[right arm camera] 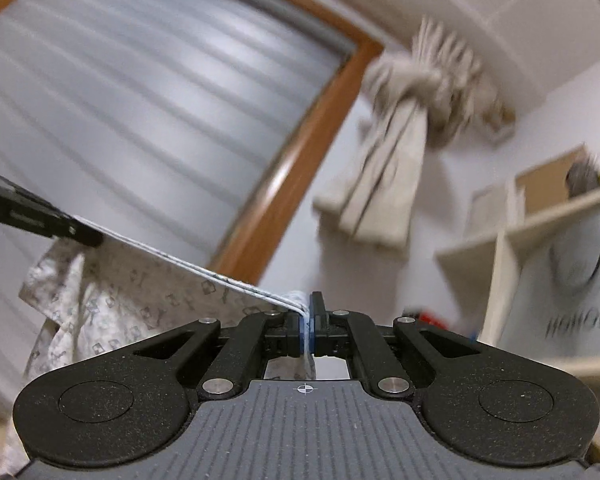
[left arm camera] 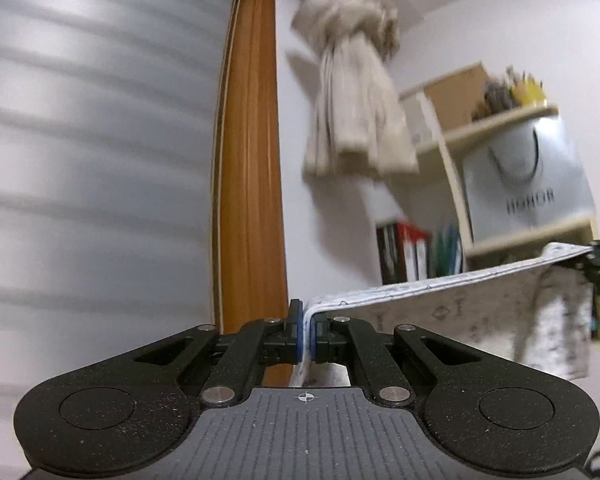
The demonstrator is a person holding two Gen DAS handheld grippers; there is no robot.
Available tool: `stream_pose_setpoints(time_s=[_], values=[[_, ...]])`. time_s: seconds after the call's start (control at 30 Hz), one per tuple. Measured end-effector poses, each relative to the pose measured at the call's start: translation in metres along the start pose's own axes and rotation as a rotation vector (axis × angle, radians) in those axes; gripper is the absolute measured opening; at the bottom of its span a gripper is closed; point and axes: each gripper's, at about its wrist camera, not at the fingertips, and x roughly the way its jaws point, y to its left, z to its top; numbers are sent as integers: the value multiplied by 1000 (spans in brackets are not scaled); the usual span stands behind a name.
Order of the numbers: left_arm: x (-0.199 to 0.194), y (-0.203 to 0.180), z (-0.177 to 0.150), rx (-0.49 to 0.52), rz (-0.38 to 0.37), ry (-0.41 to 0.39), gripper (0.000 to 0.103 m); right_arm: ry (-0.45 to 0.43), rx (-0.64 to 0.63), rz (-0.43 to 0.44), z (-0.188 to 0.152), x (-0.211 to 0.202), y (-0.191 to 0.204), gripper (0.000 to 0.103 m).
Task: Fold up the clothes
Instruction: 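Lift the shirt with both grippers and carry it off the desk, then lower the shirt onto the floor and open both grippers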
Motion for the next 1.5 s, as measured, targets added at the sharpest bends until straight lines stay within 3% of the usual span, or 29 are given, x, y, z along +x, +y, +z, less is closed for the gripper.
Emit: stream_pose_setpoints(time_s=[0.13, 0.2, 0.37, 0.43, 0.57, 0.77, 0.97, 1.03, 1.1, 1.13, 1.17, 1.2, 1.27, 1.37, 1.5], values=[[-6, -9, 40, 48, 24, -43, 4, -61, 4, -18, 33, -18, -10, 3], [2, -16, 48, 69, 33, -40, 4, -44, 11, -18, 24, -14, -14, 3], [49, -23, 2, 85, 24, 55, 4, 3, 32, -15, -1, -4, -23, 3], [76, -23, -33, 91, 16, 122, 4, 68, 28, -3, -34, 7, -17, 3], [135, -33, -142, 95, -19, 288, 4, 228, 18, 11, -119, 34, -5, 3], [215, -51, -311, 82, -70, 539, 3, 527, 79, 41, -296, 67, 18, 3], [240, -74, -457, 20, -145, 778, 4, 861, 156, 103, -473, 73, 49, 3], [248, -82, -506, -1, -170, 857, 5, 955, 184, 107, -512, 71, 53, 5], [249, -87, -529, -27, -195, 914, 8, 1044, 243, 124, -540, 68, 47, 14], [251, -88, -536, -31, -204, 933, 16, 1071, 273, 129, -550, 66, 43, 30], [252, -89, -541, -31, -219, 949, 29, 1098, 311, 152, -556, 62, 37, 48], [249, -89, -543, -26, -225, 953, 38, 1101, 341, 172, -559, 52, 34, 52], [241, -89, -542, -18, -233, 951, 60, 1076, 370, 177, -554, 38, 20, 54], [220, -81, -539, -34, -244, 937, 75, 1052, 411, 169, -549, 20, -1, 54], [206, -81, -536, -49, -244, 942, 79, 1078, 439, 156, -558, -6, -14, 53]])
